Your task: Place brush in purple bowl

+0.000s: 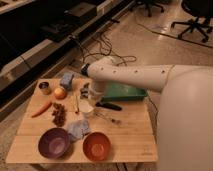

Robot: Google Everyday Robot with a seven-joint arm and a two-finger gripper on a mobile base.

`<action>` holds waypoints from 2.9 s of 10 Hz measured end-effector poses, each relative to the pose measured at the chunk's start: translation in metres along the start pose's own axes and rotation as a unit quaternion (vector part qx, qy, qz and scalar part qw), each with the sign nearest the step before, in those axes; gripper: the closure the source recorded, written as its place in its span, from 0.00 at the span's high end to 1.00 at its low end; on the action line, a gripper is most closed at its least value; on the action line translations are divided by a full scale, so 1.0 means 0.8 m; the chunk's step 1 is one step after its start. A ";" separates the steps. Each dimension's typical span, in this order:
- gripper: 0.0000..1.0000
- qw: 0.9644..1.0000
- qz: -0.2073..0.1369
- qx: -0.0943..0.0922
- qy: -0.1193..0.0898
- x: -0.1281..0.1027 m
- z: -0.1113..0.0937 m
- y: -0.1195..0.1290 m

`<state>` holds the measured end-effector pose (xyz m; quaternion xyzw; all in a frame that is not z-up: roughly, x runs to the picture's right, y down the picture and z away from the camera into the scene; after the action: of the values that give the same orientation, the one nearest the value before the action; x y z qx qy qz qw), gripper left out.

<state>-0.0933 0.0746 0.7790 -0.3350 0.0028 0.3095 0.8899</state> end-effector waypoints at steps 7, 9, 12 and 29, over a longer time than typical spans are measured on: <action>0.00 0.979 -0.195 -0.035 0.039 -0.046 0.065 0.198; 0.00 0.966 -0.251 -0.040 0.047 -0.055 0.075 0.217; 0.00 0.953 -0.294 -0.047 0.049 -0.056 0.078 0.238; 0.06 0.929 -0.358 -0.039 0.080 -0.018 0.089 0.253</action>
<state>-0.2308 0.2274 0.7169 -0.3719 -0.0581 -0.0576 0.9246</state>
